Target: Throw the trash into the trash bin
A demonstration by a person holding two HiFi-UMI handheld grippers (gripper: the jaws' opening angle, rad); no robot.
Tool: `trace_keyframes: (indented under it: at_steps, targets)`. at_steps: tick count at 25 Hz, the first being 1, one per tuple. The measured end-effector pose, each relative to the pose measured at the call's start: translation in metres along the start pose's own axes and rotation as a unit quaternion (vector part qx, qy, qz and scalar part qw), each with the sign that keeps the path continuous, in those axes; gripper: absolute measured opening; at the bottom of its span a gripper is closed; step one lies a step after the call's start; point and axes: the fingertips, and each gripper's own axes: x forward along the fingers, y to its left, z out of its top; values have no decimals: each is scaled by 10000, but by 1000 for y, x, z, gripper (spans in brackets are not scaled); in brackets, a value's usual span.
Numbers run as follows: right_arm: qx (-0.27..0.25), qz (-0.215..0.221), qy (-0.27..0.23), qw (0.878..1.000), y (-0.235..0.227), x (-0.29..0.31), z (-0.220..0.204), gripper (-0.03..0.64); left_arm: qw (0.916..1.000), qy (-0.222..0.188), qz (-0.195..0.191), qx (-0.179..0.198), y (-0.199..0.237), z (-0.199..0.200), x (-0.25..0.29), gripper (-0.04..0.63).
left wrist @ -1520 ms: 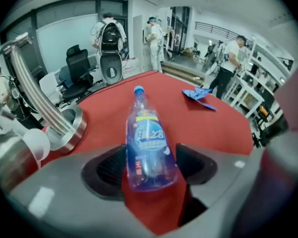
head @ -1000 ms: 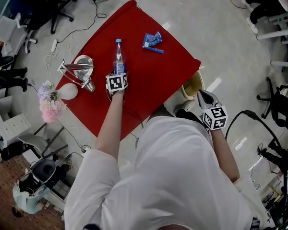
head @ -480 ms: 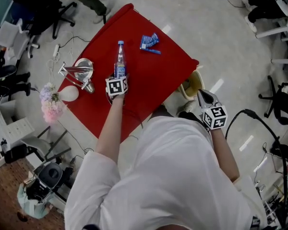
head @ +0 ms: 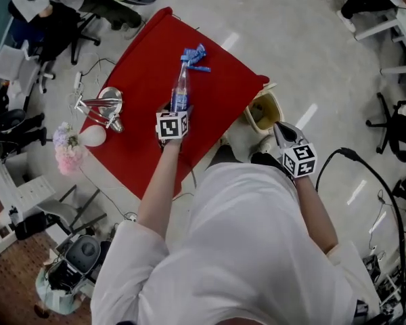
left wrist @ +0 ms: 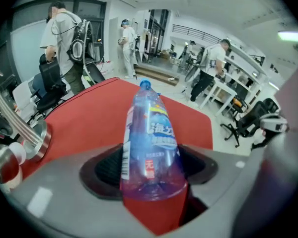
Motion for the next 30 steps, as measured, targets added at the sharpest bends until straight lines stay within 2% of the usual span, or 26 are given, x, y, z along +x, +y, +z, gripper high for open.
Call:
trace_keyframes:
  at_steps: [4,8,12,17,23,30]
  targets:
    - [169,-114,-34,9998,-14,-17,-16,2,9988,108,-327,349,-54,0,9,349]
    - [373,-286,-47,9989,-34,-39,-35,2,9941,337,-677,773,-110,-5,24,350]
    - [617,-518,-96,9967,-57,-60,-51,2,9859,515,-1045,1203,-165,-12,35,350]
    - [978,-803,-147,9919,-81,-87,-73,2,9713,780,-1510,1663,-235,-29,49,350]
    - [1241,-995,-70,9872,-111,-110,-102,2,9596,965,-1834,1904,-297,-40,68,350]
    - [1363,-1120,46,9843,-140,-123,-125,2,9533,1285,-1860,2005,-324,-64,102,351]
